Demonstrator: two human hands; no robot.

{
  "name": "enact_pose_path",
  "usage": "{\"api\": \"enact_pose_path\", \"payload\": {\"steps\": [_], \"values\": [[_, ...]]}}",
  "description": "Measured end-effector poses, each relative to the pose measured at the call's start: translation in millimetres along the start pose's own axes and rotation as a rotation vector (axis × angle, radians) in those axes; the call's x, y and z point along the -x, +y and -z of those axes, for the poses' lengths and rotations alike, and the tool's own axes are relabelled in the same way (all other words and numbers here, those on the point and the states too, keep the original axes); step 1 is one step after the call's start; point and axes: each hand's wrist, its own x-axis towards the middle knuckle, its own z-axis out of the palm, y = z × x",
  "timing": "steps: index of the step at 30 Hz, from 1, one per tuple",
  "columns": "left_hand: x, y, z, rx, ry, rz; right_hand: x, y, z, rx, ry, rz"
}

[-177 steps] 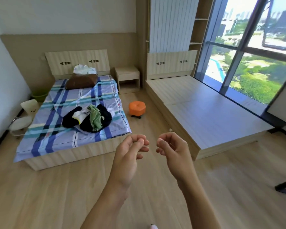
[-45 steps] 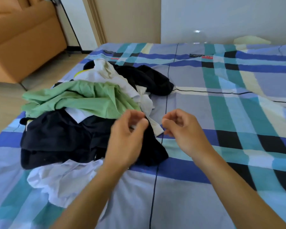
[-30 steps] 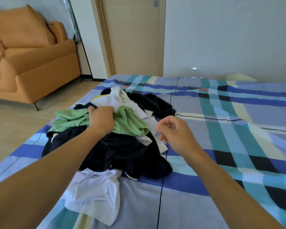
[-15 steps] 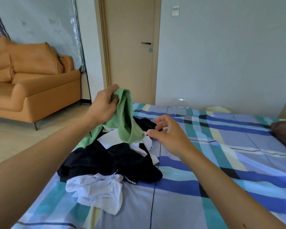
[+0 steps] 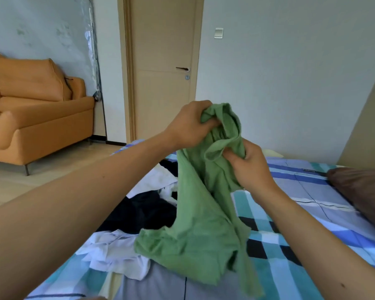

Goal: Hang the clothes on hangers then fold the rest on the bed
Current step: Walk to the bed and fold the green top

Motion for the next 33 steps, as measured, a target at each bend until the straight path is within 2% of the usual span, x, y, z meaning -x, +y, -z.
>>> {"api": "enact_pose_path", "payload": {"steps": [3, 7, 11, 14, 16, 19, 21, 24, 26, 29, 31, 33], "values": [[4, -5, -16, 0.092, -0.047, 0.005, -1, 11, 32, -0.001, 0.059, -0.021], [21, -20, -48, 0.195, -0.197, 0.052, 1, 23, 63, 0.005, 0.094, -0.013], [40, -46, -83, 0.134, -0.338, 0.193, 7, 35, 84, -0.021, 0.118, -0.036], [60, -64, -109, 0.058, -0.358, 0.265, 10, 46, 98, -0.079, 0.155, -0.1], [73, -78, -120, 0.003, -0.351, 0.388, 9, 50, 106, -0.105, 0.173, -0.114], [94, -94, -133, -0.045, -0.456, 0.511, 6, 54, 122, -0.153, 0.272, -0.155], [101, -95, -134, 0.022, -0.423, 0.57, 3, 55, 135, -0.166, 0.33, -0.2], [88, -88, -123, 0.204, -0.191, 0.623, -4, 57, 152, -0.077, 0.325, -0.274], [67, -80, -105, 0.185, -0.077, 0.599, -9, 58, 162, -0.02, 0.315, -0.296], [33, -60, -69, -0.01, 0.001, 0.349, -17, 59, 180, 0.081, 0.327, -0.276], [13, -49, -47, -0.174, -0.003, 0.177, -23, 60, 189, 0.147, 0.345, -0.269], [-2, -43, -30, -0.291, -0.023, 0.101, -28, 57, 193, 0.192, 0.356, -0.257]]}}
